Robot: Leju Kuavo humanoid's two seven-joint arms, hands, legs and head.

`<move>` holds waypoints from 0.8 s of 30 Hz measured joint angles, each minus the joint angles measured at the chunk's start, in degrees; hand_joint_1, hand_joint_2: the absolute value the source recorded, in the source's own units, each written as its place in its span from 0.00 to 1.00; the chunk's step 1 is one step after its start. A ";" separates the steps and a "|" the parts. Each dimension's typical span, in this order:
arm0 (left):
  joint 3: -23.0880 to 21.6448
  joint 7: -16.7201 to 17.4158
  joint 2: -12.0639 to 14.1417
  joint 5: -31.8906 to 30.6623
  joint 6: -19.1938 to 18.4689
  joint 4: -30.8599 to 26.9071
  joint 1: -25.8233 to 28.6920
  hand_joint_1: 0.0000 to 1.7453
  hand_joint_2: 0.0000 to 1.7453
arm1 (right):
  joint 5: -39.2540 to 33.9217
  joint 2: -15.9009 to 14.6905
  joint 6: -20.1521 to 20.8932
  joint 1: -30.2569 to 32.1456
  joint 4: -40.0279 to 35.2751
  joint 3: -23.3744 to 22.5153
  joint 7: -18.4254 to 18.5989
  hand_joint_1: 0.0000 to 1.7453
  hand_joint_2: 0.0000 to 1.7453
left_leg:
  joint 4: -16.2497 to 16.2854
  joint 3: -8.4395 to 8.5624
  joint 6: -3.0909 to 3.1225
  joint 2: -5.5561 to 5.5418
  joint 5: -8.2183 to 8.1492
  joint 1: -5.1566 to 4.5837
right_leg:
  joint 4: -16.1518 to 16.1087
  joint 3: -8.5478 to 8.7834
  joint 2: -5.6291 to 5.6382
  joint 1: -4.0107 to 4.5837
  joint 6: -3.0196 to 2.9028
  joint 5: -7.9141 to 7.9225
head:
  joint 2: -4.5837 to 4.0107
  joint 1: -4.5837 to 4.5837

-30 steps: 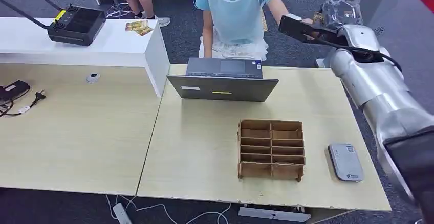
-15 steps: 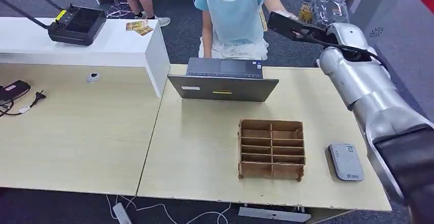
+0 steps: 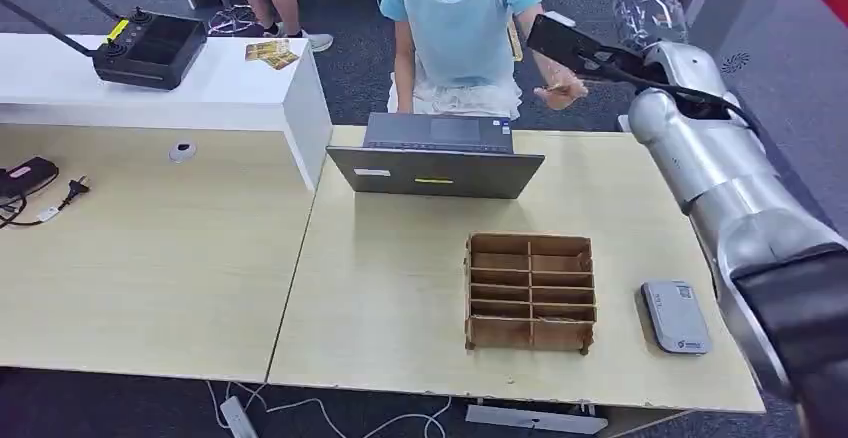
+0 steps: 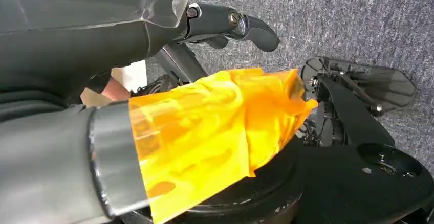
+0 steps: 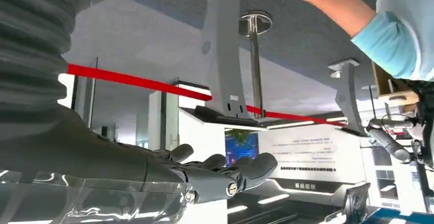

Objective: Pass the card to the sensor for recognition and then transmit it.

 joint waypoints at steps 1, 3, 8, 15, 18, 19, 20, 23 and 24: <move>0.00 0.00 -0.02 0.02 0.00 0.00 0.00 0.00 0.00 | 0.00 0.00 -0.15 0.02 0.00 -0.22 0.00 0.00 1.00 | 0.00 0.00 0.00 0.00 0.00 0.00 | 0.00 0.00 0.00 0.00 0.00 0.00 | 0.00 0.00; 0.00 0.00 0.00 0.13 0.02 0.00 0.00 0.00 0.00 | -0.02 0.00 -0.39 0.04 0.00 -0.57 -0.07 0.00 1.00 | 0.00 0.00 0.00 0.00 0.00 0.00 | 0.00 0.00 0.00 0.00 0.00 0.00 | 0.00 0.00; 0.00 -0.02 -0.02 0.42 0.09 0.00 0.01 0.00 0.00 | -0.79 -0.09 -0.90 0.27 -0.15 -1.40 -0.33 0.00 1.00 | 0.01 0.00 0.00 0.00 0.00 0.00 | 0.00 0.00 0.00 0.00 0.00 0.00 | 0.00 0.00; 0.02 -0.28 -0.04 0.85 0.35 0.00 0.04 0.00 0.00 | -3.17 -0.70 -3.19 1.81 -2.21 -3.90 -1.44 0.00 1.00 | 0.01 0.00 0.00 0.00 0.00 0.00 | 0.00 -0.01 0.00 0.00 0.00 0.00 | 0.00 0.00; 0.02 -0.31 -0.04 1.03 0.39 0.00 0.05 0.00 0.00 | -6.23 -0.83 -3.72 3.03 -3.50 -5.58 -2.45 0.00 1.00 | 0.01 0.00 0.00 0.00 0.00 0.00 | 0.00 -0.01 0.00 0.00 0.00 0.00 | 0.00 0.00; 0.02 -0.31 -0.04 1.12 0.42 0.00 0.05 0.00 0.00 | -7.50 -0.83 -3.69 3.47 -4.00 -6.39 -2.91 0.00 1.00 | 0.01 0.00 0.00 0.00 0.00 0.00 | 0.00 -0.01 0.01 0.00 0.00 0.00 | 0.00 0.00; 0.02 -0.31 -0.09 1.22 0.44 0.00 0.05 0.00 0.00 | -8.91 -0.85 -3.59 3.98 -4.56 -7.21 -3.45 0.00 1.00 | 0.01 0.00 0.00 0.00 0.00 0.00 | 0.00 -0.01 0.01 0.00 0.00 0.00 | 0.00 0.00; 0.11 -0.31 -0.22 1.55 0.50 0.00 0.07 0.00 0.00 | -12.37 -0.85 -3.24 5.61 -6.52 -9.56 -4.50 0.00 1.00 | 0.01 -0.01 0.00 0.00 0.00 0.00 | 0.00 -0.01 0.00 0.00 0.00 0.00 | 0.00 0.00; 0.15 -0.37 -0.28 1.71 0.50 0.00 0.08 0.00 0.00 | -13.88 -0.83 -2.75 6.14 -7.26 -10.34 -5.03 0.00 1.00 | 0.01 -0.01 0.00 0.00 0.00 0.00 | 0.00 -0.01 0.00 0.00 0.00 0.00 | 0.00 0.00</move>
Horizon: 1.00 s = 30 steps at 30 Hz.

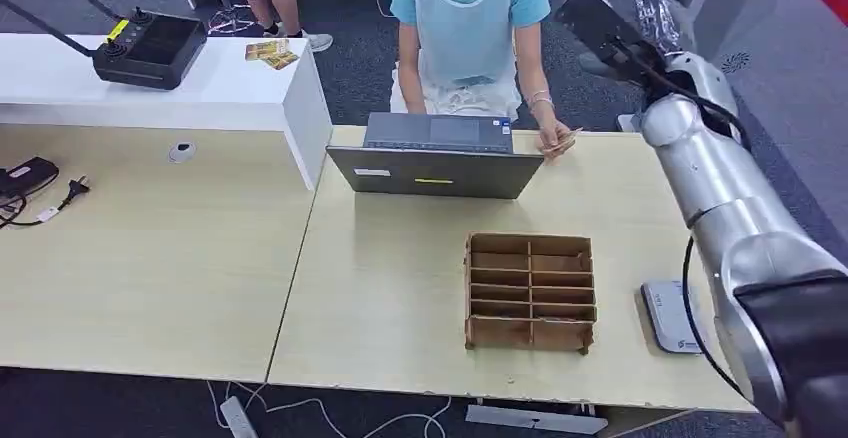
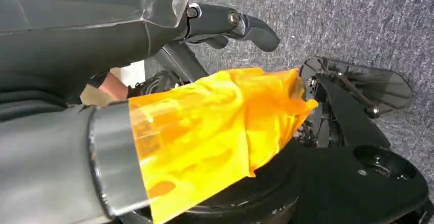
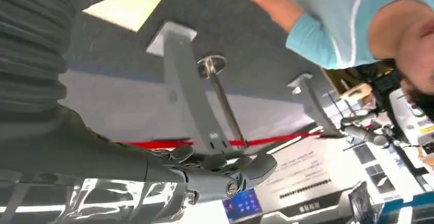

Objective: Pass the card to the sensor for recognition and then transmit it.

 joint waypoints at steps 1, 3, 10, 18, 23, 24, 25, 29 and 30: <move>0.04 -0.09 -0.04 0.20 -0.02 0.00 0.00 0.00 0.00 | -1.73 0.00 0.67 0.58 -0.89 -0.87 -0.54 0.00 1.00 | 0.00 -0.01 0.00 0.00 0.00 0.00 | 0.00 0.00 0.00 0.00 0.00 0.00 | 0.00 0.00; 0.09 -0.24 -0.11 0.41 -0.02 0.00 0.01 0.00 0.00 | -5.14 0.00 1.81 1.70 -2.71 -2.45 -1.20 0.00 1.00 | 0.00 -0.01 0.00 0.00 0.00 0.00 | 0.00 0.00 0.00 0.00 0.00 0.00 | 0.00 0.00; 0.57 -0.48 -0.22 1.42 0.00 0.00 0.06 0.00 0.00 | -14.10 -0.26 6.21 4.78 -8.37 -6.73 -2.40 0.00 1.00 | 0.00 -0.02 0.00 0.01 0.00 0.00 | 0.00 -0.03 0.01 0.00 0.00 0.00 | 0.00 0.00; 1.49 -0.59 -0.48 2.67 0.09 0.00 0.16 0.00 0.00 | -28.85 -1.88 10.80 9.83 -15.50 -9.02 -2.97 0.00 1.00 | 0.01 -0.04 0.00 -0.01 0.00 0.00 | -0.01 -0.04 -0.01 0.00 0.00 0.00 | 0.00 0.00; 1.95 -1.01 -0.68 3.52 0.20 0.00 0.24 0.00 0.00 | -37.83 -4.11 12.06 14.16 -21.11 -9.44 -3.96 0.00 1.00 | 0.01 -0.06 0.01 -0.01 -0.01 -0.01 | -0.02 -0.05 -0.01 -0.01 0.00 0.00 | 0.00 0.00; 2.08 -1.14 -0.72 3.72 0.26 0.00 0.27 0.00 0.00 | -39.01 -4.79 12.39 15.01 -22.16 -9.44 -4.28 0.00 1.00 | 0.02 -0.07 0.01 -0.01 -0.01 -0.01 | -0.02 -0.07 -0.01 -0.01 0.00 0.00 | 0.00 0.00; 2.25 -1.35 -0.81 4.04 0.39 0.00 0.29 0.00 0.00 | -40.27 -5.68 13.02 15.98 -23.40 -9.51 -4.61 0.00 1.00 | 0.03 -0.06 0.01 -0.01 -0.01 -0.01 | -0.03 -0.08 -0.01 -0.01 0.00 0.00 | 0.00 -0.02; 3.06 -1.81 -1.14 5.09 0.52 0.00 0.58 0.00 0.00 | -45.36 -9.70 15.01 20.86 -28.95 -10.55 -5.88 0.00 1.00 | 0.04 -0.16 0.02 -0.07 -0.02 -0.01 | -0.04 -0.08 -0.11 -0.01 0.00 0.00 | 0.00 0.00; 3.12 -1.81 -1.16 5.20 0.50 0.00 0.63 0.00 0.00 | -46.17 -10.57 15.19 21.94 -30.13 -10.84 -6.18 0.00 1.00 | 0.04 -0.16 0.03 -0.06 -0.03 -0.01 | -0.04 -0.10 -0.09 -0.01 0.01 0.00 | 0.00 0.02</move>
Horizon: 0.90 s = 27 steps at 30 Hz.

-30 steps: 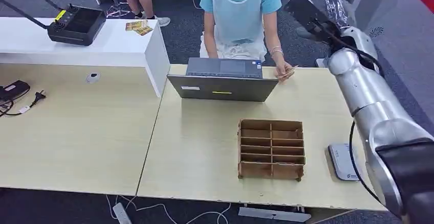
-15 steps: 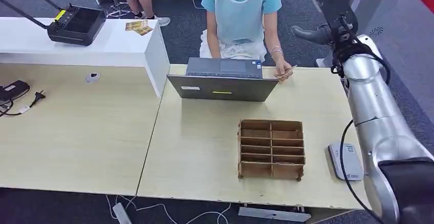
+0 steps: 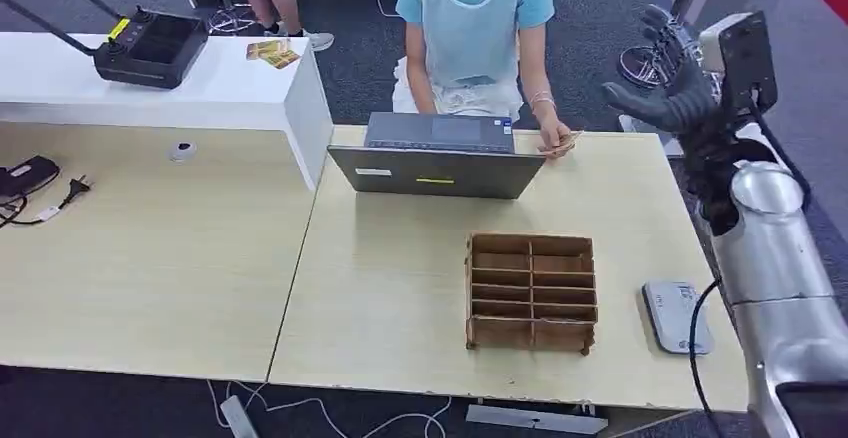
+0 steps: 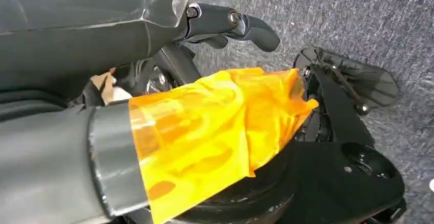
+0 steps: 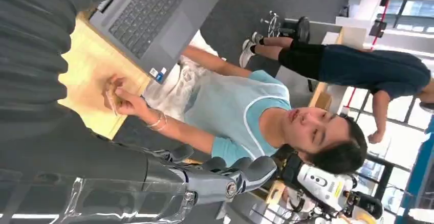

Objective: Pass the card to the sensor for recognition and then transmit it.

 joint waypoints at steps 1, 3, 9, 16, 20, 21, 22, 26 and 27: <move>0.11 -0.04 0.00 0.11 0.02 0.00 0.02 0.00 0.00 | -0.78 -0.84 0.27 1.15 -1.08 -0.29 -0.29 0.00 1.00 | 0.00 0.00 0.01 0.02 -0.01 0.00 | 0.00 -0.01 0.03 0.00 0.00 0.00 | 0.00 -0.02; 0.44 -0.37 -0.02 0.26 0.02 0.00 0.07 0.00 0.00 | -2.19 -2.28 0.48 3.39 -3.48 -1.12 -0.66 0.00 1.00 | 0.00 0.00 0.02 0.02 -0.02 0.00 | -0.01 -0.03 0.04 0.00 0.00 0.00 | 0.00 -0.02; 1.11 -0.83 -0.26 0.50 0.06 -0.02 0.31 0.00 0.00 | -5.67 -5.71 1.18 10.84 -10.30 -3.76 -2.23 0.00 1.00 | 0.00 -0.02 0.02 0.02 -0.02 0.00 | -0.01 -0.05 0.03 0.00 0.00 0.00 | 0.00 -0.02; 1.60 -1.05 -0.48 1.22 0.52 -0.02 0.31 0.00 0.00 | -7.90 -7.50 1.43 20.87 -17.88 -7.17 -4.96 0.00 1.00 | 0.00 -0.07 0.03 0.02 -0.02 0.01 | -0.01 -0.08 0.03 0.01 0.00 0.00 | 0.00 -0.02; 2.01 -1.29 -0.63 1.47 0.59 -0.02 0.32 0.00 0.00 | -6.63 -7.57 0.81 27.17 -22.33 -9.58 -6.76 0.00 1.00 | 0.00 -0.11 0.03 0.01 -0.03 0.00 | -0.02 -0.10 0.00 0.01 0.00 0.00 | 0.00 -0.02; 2.21 -1.38 -0.72 1.51 0.61 -0.04 0.32 0.00 0.00 | -5.70 -7.57 0.46 28.75 -23.50 -10.25 -7.13 0.00 1.00 | 0.00 -0.12 0.03 0.01 -0.03 0.00 | -0.02 -0.10 0.00 0.00 0.00 0.00 | 0.00 -0.02; 2.25 -1.42 -0.77 1.58 0.61 -0.04 0.32 0.00 0.00 | -4.79 -7.57 0.29 30.27 -24.40 -10.80 -7.43 0.00 1.00 | 0.00 -0.13 0.04 0.02 -0.03 0.00 | -0.02 -0.11 0.00 0.00 0.01 -0.01 | 0.00 -0.02; 2.47 -1.53 -0.92 1.82 0.61 -0.11 0.31 0.00 0.00 | -2.91 -7.57 0.07 35.12 -27.09 -13.10 -7.83 0.00 1.00 | 0.00 -0.14 0.06 0.02 -0.06 0.00 | -0.03 -0.13 0.02 0.00 0.01 -0.01 | 0.00 -0.02; 2.56 -1.53 -0.94 1.84 0.61 -0.13 0.31 0.00 0.00 | -2.65 -7.57 -0.17 36.27 -27.64 -13.71 -8.20 0.00 1.00 | 0.00 -0.14 0.06 0.02 -0.05 0.00 | -0.03 -0.13 0.02 0.00 0.01 -0.01 | 0.00 -0.02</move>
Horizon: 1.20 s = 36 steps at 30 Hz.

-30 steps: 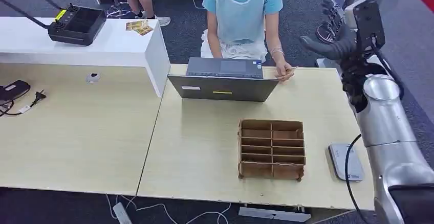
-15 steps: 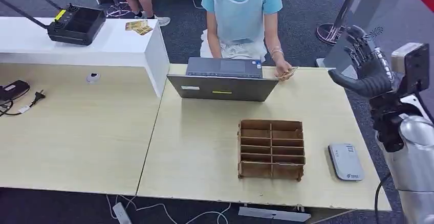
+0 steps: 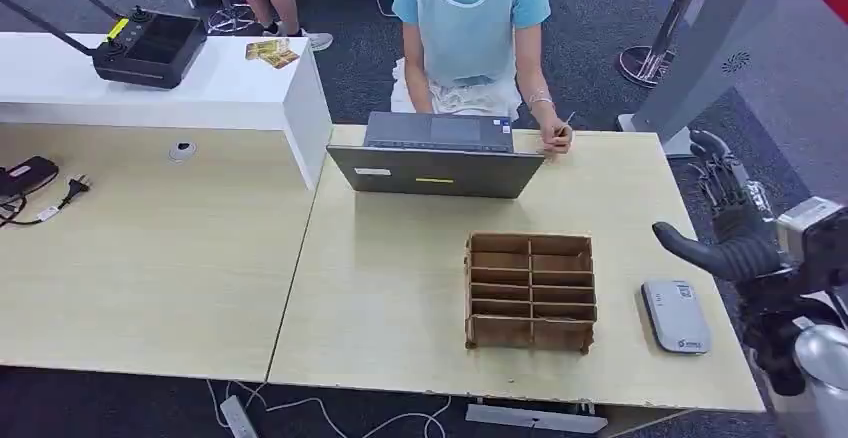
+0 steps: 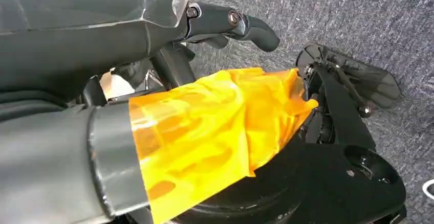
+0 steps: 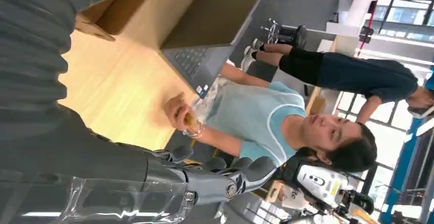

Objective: Pass the card to the sensor for recognition and then transmit it.

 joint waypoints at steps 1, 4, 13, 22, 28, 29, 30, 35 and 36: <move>0.04 0.00 -0.02 0.04 0.00 0.00 0.00 0.00 0.00 | 0.31 0.00 -0.26 1.10 -0.44 -0.55 -0.31 0.00 1.00 | 0.00 0.00 0.00 0.00 0.00 0.00 | 0.00 0.00 0.00 0.00 0.00 0.00 | 0.00 0.00; 0.13 -0.02 -0.04 0.22 0.09 0.00 0.00 0.00 0.00 | 1.18 0.09 -1.09 4.36 -2.09 -2.31 -1.35 0.00 1.00 | 0.00 -0.01 0.00 0.00 0.00 0.00 | 0.00 0.00 -0.01 0.00 0.00 0.00 | 0.00 0.00; 0.22 0.17 -0.37 0.24 0.52 -0.22 -0.01 0.00 0.00 | 13.35 1.42 -6.97 10.80 -6.16 -4.83 -3.14 0.00 1.00 | 0.00 -0.01 0.00 0.02 0.00 0.00 | 0.00 -0.01 0.01 0.00 0.00 0.00 | 0.00 0.00; 0.63 0.35 -0.79 0.48 0.77 -0.61 -0.02 0.00 0.00 | 23.20 3.45 -12.90 16.06 -11.10 -4.81 -4.50 0.00 1.00 | 0.00 -0.03 0.00 0.02 0.00 0.00 | 0.00 -0.02 0.01 0.00 0.00 -0.01 | 0.00 0.00; 0.74 0.52 -0.96 0.48 0.77 -0.83 -0.03 0.00 0.00 | 28.69 3.93 -16.33 17.98 -12.81 -4.78 -4.57 0.00 1.00 | -0.01 -0.03 -0.01 0.02 -0.01 0.00 | 0.00 -0.03 0.01 0.00 0.00 -0.01 | 0.00 0.00; 0.98 0.70 -1.03 0.48 0.76 -1.03 -0.04 0.00 0.00 | 35.41 4.31 -20.48 20.93 -15.26 -4.68 -4.30 0.00 1.00 | -0.01 -0.05 -0.01 0.02 -0.02 0.00 | 0.00 -0.04 0.01 0.00 0.00 -0.01 | 0.00 0.00; 1.03 0.79 -1.07 0.48 0.74 -1.09 -0.05 0.00 0.00 | 38.50 4.39 -22.19 22.51 -16.48 -4.54 -4.06 0.00 1.00 | -0.01 -0.05 -0.01 0.02 -0.02 0.00 | -0.01 -0.04 0.01 0.00 0.00 -0.01 | 0.00 0.00; 1.05 1.03 -1.25 0.52 0.70 -1.40 -0.07 0.00 0.00 | 49.71 4.22 -27.94 26.93 -19.54 -4.50 -0.69 0.00 1.00 | -0.01 -0.06 -0.01 0.02 -0.02 0.00 | -0.01 -0.05 0.01 0.00 0.00 -0.01 | 0.00 0.00; 1.05 1.12 -1.27 0.55 0.68 -1.49 -0.08 0.00 0.00 | 52.75 3.93 -29.16 27.84 -20.11 -4.43 0.75 0.00 1.00 | -0.01 -0.07 0.02 0.02 -0.04 0.00 | -0.01 -0.05 0.01 0.00 0.00 -0.01 | 0.00 0.00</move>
